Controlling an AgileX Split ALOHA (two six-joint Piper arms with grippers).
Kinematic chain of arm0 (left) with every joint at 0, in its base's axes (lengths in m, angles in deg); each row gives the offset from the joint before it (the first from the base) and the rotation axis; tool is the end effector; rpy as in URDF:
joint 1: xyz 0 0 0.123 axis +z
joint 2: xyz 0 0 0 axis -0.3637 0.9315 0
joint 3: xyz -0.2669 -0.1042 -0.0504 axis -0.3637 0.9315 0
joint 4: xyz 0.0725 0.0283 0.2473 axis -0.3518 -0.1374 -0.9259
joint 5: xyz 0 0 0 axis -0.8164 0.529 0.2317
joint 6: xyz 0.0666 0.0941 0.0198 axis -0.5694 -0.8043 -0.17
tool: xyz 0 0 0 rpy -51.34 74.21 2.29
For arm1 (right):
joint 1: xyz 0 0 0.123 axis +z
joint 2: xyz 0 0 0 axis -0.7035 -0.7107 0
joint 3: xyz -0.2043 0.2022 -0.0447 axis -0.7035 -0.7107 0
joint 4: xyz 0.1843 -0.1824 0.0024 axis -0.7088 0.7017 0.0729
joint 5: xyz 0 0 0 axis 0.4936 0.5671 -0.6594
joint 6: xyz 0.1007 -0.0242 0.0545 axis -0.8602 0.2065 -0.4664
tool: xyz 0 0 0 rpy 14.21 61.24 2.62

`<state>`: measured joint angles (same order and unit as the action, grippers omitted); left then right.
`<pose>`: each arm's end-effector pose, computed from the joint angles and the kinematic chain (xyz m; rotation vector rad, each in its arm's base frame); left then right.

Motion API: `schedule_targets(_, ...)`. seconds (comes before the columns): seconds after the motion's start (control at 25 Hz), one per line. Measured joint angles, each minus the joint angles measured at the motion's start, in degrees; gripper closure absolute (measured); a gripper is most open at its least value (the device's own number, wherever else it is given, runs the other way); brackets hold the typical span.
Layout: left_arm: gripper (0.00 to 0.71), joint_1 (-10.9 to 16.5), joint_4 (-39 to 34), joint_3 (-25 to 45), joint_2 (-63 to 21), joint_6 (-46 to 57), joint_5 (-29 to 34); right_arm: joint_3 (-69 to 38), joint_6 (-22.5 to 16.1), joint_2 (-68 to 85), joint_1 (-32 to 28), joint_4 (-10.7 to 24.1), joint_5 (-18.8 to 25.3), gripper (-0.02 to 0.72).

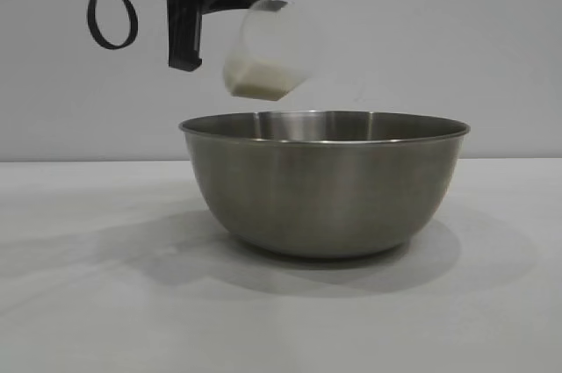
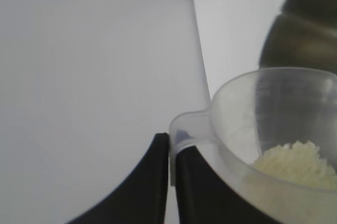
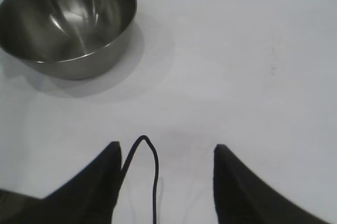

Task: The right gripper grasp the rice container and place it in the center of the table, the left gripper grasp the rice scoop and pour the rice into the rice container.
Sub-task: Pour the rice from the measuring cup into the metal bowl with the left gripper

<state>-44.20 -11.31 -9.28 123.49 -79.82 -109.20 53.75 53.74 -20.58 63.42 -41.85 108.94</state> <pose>0.3482 -0.2172 0.1983 1.6563 0.5585 0.3670 0.0239 0.0090 0.2571 -0.3187 2.1849 0.2132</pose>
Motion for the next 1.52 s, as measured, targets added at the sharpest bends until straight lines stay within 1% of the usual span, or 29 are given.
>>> schedule_targets(0.12,0.710,-1.6,1.9,0.0,0.0,-10.7,0.5,0.0,0.0,0.0,0.0,0.0,0.0,0.326)
schedule_targets(0.28,0.710,-3.8,1.6,0.0,0.0,-18.1,2.0,0.0,0.0,0.0,0.0,0.0,0.0,0.326)
schedule_targets(0.4,0.710,-4.3,0.7,0.0,0.0,-21.5,2.8,0.0,0.0,0.0,0.0,0.0,0.0,0.326)
schedule_targets(0.56,0.710,-4.3,0.0,0.0,0.0,-26.3,3.4,0.0,0.0,0.0,0.0,0.0,0.0,0.326)
schedule_targets(0.8,0.710,-4.3,-1.9,0.0,0.0,-30.1,3.4,0.0,0.0,0.0,0.0,0.0,0.0,0.326)
schedule_targets(0.92,0.710,-4.3,-4.6,-0.3,0.0,-31.0,4.4,0.0,0.0,0.0,0.0,0.0,0.0,0.326)
schedule_targets(1.28,0.710,-4.3,-8.9,-4.6,0.0,-33.2,7.3,0.0,0.0,0.0,0.0,0.0,0.0,0.326)
schedule_targets(1.4,0.710,-4.7,-9.4,-5.6,0.0,-33.2,8.2,0.0,0.0,0.0,0.0,0.0,0.0,0.326)
schedule_targets(1.52,0.710,-5.8,-10.5,-5.7,0.0,-33.2,8.5,0.0,0.0,0.0,0.0,0.0,0.0,0.326)
